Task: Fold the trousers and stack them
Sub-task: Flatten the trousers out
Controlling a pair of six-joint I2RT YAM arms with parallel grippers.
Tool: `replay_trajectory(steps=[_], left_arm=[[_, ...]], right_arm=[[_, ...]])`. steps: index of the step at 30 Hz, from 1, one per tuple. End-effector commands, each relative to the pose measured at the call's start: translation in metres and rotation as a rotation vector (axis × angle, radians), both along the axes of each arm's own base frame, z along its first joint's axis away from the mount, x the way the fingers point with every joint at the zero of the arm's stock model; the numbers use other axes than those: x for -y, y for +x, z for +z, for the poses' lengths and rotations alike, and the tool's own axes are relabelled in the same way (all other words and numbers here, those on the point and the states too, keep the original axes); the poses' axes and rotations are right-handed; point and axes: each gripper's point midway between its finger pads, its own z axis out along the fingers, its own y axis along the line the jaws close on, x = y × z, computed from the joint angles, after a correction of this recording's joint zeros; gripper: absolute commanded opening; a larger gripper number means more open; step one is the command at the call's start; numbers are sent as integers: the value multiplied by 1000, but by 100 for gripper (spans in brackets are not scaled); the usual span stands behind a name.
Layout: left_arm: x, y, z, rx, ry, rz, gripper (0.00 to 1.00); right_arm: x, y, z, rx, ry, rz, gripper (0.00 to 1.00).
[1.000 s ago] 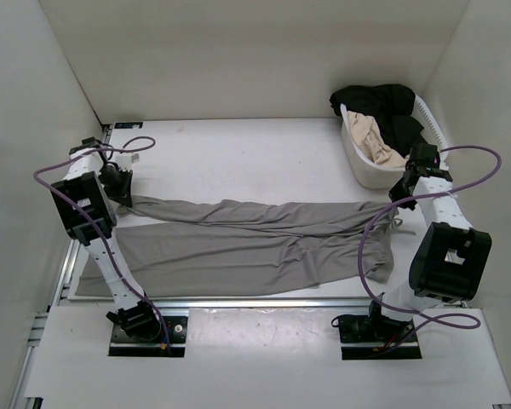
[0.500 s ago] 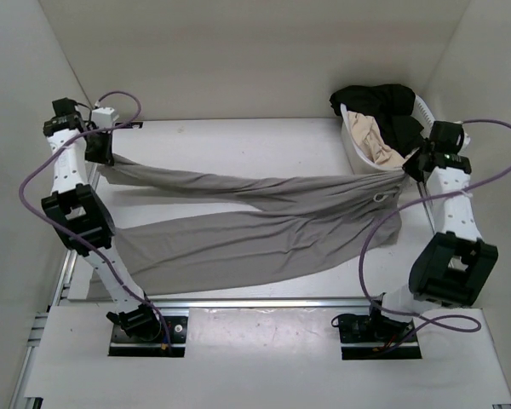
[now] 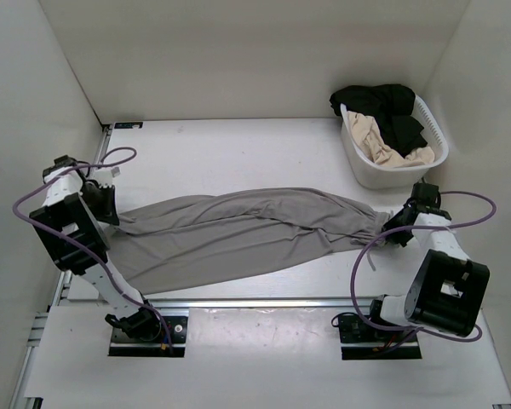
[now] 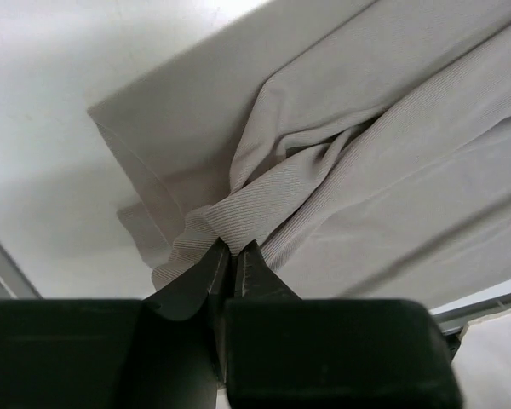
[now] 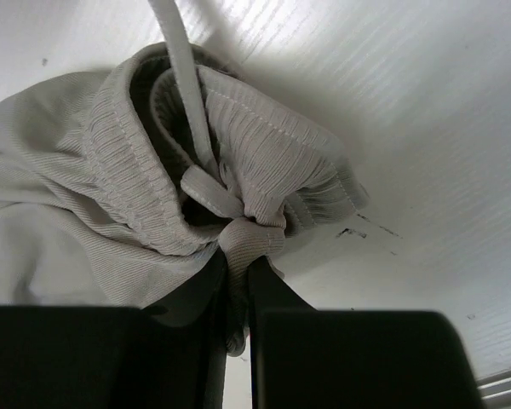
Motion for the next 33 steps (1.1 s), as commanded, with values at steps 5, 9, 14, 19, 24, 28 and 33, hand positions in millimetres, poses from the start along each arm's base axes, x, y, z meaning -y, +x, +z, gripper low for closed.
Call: replay_trajectory(steps=[5, 9, 14, 19, 24, 28, 33], left_arm=[[-13, 64, 57, 219, 24, -29, 14], [-24, 130, 99, 345, 8, -16, 14], [-33, 193, 92, 403, -11, 36, 14], [-14, 207, 64, 370, -2, 37, 57], [-7, 165, 60, 301, 37, -3, 85], [-1, 121, 81, 309, 119, -156, 92], [55, 3, 28, 88, 123, -455, 92]], right_arm=[[14, 25, 32, 115, -53, -21, 0], [32, 66, 63, 150, -101, -8, 0], [55, 132, 89, 150, -115, -28, 0], [54, 149, 95, 72, -103, -8, 60], [51, 105, 108, 64, -177, 1, 78], [42, 63, 109, 14, -163, -44, 87], [19, 22, 43, -130, -43, -131, 85]])
